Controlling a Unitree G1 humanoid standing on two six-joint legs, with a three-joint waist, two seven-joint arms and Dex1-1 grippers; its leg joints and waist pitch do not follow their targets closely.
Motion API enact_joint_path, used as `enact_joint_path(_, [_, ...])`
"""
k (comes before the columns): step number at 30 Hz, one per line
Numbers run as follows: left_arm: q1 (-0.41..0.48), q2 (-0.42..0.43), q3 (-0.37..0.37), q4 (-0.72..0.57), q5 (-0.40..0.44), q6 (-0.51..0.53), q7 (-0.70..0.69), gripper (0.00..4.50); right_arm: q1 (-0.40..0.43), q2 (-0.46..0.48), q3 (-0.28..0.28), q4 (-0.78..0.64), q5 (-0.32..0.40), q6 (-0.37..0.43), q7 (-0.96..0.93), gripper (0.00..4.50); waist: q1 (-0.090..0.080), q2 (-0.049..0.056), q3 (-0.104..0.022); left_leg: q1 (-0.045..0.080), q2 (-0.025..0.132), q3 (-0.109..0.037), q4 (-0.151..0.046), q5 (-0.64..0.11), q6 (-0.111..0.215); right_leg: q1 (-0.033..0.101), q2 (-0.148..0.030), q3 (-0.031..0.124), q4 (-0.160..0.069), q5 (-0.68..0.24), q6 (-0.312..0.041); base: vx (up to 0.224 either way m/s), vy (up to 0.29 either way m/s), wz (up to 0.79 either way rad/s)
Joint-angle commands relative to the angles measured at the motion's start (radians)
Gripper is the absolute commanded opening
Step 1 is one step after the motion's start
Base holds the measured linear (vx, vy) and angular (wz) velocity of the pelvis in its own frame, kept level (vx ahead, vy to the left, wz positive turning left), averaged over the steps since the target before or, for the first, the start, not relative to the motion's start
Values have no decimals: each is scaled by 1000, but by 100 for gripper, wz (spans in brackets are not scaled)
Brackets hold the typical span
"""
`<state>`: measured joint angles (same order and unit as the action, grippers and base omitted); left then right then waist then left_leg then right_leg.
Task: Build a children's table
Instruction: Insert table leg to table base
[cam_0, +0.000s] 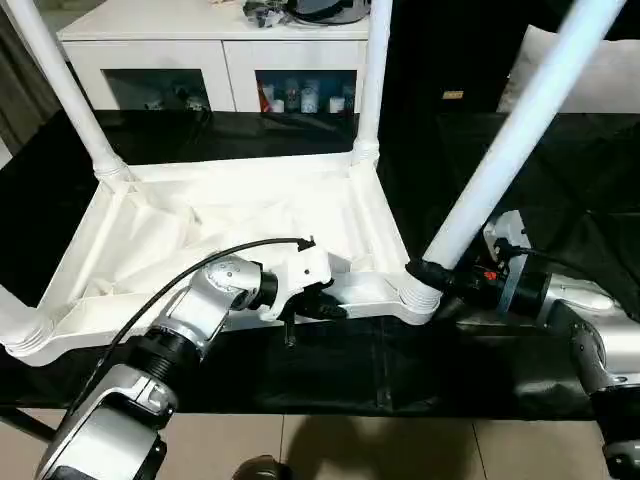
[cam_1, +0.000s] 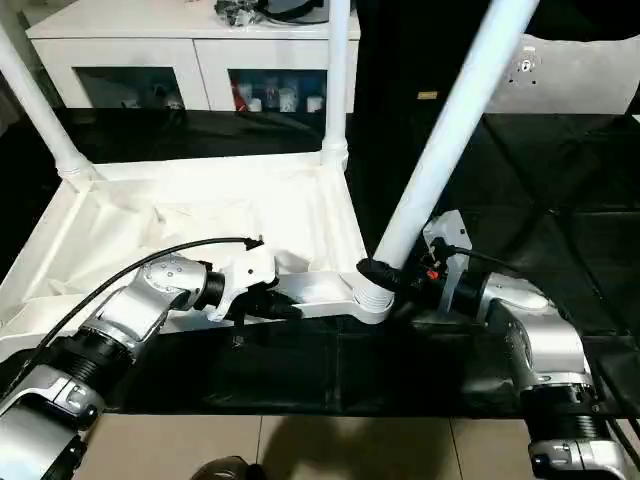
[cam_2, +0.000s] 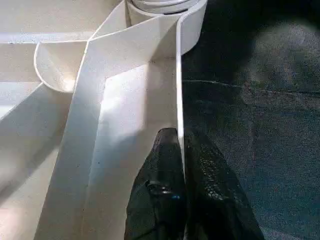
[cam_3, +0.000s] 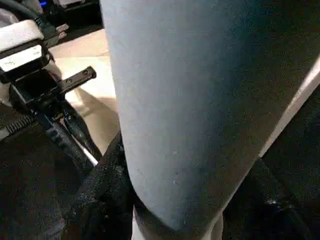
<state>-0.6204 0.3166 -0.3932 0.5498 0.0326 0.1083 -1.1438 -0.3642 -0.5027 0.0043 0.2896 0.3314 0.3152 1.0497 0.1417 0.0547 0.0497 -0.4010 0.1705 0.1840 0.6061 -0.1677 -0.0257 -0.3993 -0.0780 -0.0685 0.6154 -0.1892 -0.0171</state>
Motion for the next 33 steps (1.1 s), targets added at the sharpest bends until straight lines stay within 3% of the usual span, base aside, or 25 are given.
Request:
enact_joint_path(1, [-35,8,27,-22,-17,-28,-5,0,28,-24,81,62,-93,20,15,189,-2,-13,-68,29,65,-27,-74,-241,36,42,-84,44,-81,-234,-198,0,0,0])
enact_joint_path(5, [-52,10,26,-2,-11,-41,-12,0,15,-31,130,83,-112,-4,48,189,-3,-13,-69,29,66,-28,-75,-237,39,41,-84,45,-80,-230,-197,0,0,0])
enact_joint_path(12, [-82,7,23,37,-4,-57,-23,0,-15,-11,156,110,-118,-4,71,189,-5,-13,-68,32,65,-29,-76,-267,31,41,-84,45,-85,-264,-195,0,0,0])
enact_joint_path(16, [-90,3,26,47,-5,-58,-23,0,-13,-9,163,112,-113,-3,82,189,-5,-17,-67,32,66,-29,-78,-275,28,41,-86,46,-86,-280,-191,0,0,0])
enact_joint_path(22, [-96,-5,40,74,-19,-56,-25,0,-14,14,135,114,-92,11,57,189,-5,-13,-66,33,65,-29,-78,-283,27,39,-85,46,-88,-283,-191,0,0,0])
enact_joint_path(27, [-61,-20,78,23,-34,33,61,0,-19,80,86,119,-127,53,-170,189,-18,-11,-59,39,64,-35,-88,-349,-11,35,-87,45,-95,-380,-175,0,0,0])
enact_joint_path(30, [-14,-43,105,-51,-33,145,156,0,-26,128,45,115,-130,87,-298,189,-37,-7,-49,39,65,-41,-96,-404,-33,32,-87,44,-101,-448,-154,0,0,0])
enact_joint_path(33, [26,-100,131,-131,-5,277,300,0,-45,193,16,101,-148,140,-441,189,-55,-10,-42,50,62,-45,-99,-471,-49,25,-87,43,-114,-535,-130,0,0,0])
